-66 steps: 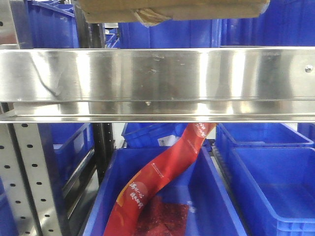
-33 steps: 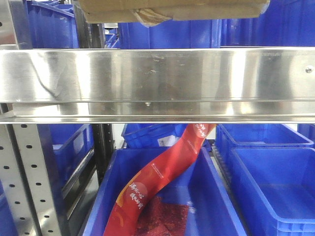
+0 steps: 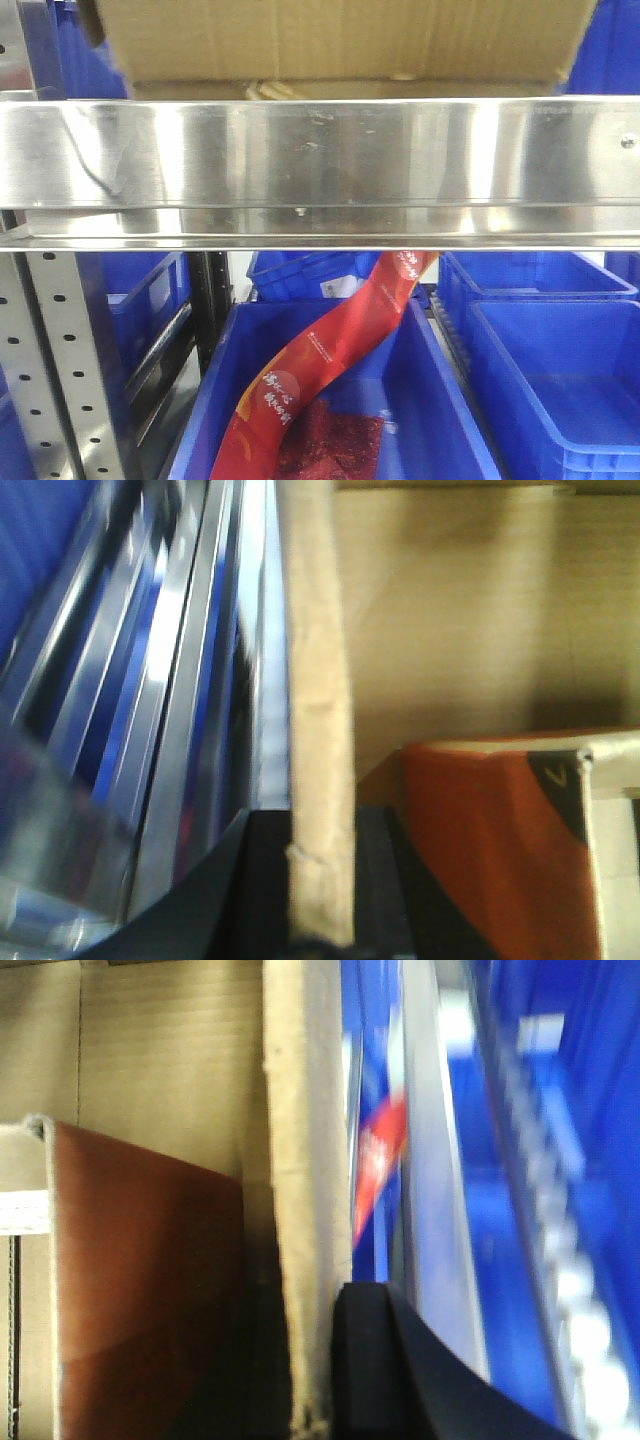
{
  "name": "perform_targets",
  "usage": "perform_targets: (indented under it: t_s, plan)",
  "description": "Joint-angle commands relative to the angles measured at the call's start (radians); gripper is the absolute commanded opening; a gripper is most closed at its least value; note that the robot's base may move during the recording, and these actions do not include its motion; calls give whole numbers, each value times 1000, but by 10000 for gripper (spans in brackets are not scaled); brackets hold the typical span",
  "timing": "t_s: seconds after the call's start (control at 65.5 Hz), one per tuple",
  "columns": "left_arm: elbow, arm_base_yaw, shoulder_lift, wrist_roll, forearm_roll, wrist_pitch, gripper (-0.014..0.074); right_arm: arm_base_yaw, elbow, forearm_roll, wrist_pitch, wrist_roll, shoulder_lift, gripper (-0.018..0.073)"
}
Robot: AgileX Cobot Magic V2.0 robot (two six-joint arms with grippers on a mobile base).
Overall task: Stack two boxes on right shelf middle
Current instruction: 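Push the stacked boxes onto the middle shelf with both grippers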
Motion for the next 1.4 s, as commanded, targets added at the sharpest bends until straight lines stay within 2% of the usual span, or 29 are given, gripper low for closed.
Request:
perform_targets:
  t_s: [0.0,0.076,0.153,0.244,0.32,0.381,0.458,0.656,0.717,0.824,0.931,0.946,1.037,1.129,1.236,1.312,1.388]
  plan:
    - [-12,5,-15,17,20,-42,-111,-1,-8,-8,-33,2,-18,-162]
    - [-12,5,-15,17,7,-54,-109,-1,-8,-8,-18,2,-18,-142]
    - [-12,5,-15,17,-6,-57,-67,-1,-8,-8,-13,2,-18,-47]
    - [-12,5,-15,17,-6,-59,68,-1,-8,-8,-13,2,-18,148]
    - [-12,5,-15,17,-6,-64,217,-1,-8,-8,-17,2,-18,307]
    - [-12,5,-15,17,-6,-66,300,-1,-8,-8,-30,2,-18,390]
    - [-12,5,-15,17,-6,-68,356,-1,-12,-8,-42,2,-18,415]
    - [-12,5,-29,17,-8,-70,367,-1,-12,-8,-27,2,-36,407]
    - [-12,5,-40,17,-18,-70,356,-1,-12,-8,-10,2,-42,354]
    - [-12,5,-44,17,-17,-70,288,-1,-12,-8,15,2,-42,165]
    - [-12,5,-30,17,-27,-51,111,-1,-10,-5,76,2,-28,-156]
    - [-12,5,-28,19,-32,-44,84,-1,-10,-5,88,2,-22,-167]
    - [-12,5,-14,51,-91,16,-103,-1,-10,-5,132,0,-2,-162]
    - [6,2,-15,59,-126,14,-111,-1,-6,19,137,-67,1,-162]
    - [71,-16,-56,59,-128,-52,-111,-1,63,34,66,-136,-52,-162]
    - [164,-28,-101,59,-130,-122,-111,-1,177,29,-56,-142,-114,-162]
    - [307,-29,-168,59,-143,-244,-111,-1,302,12,-205,-142,-192,-162]
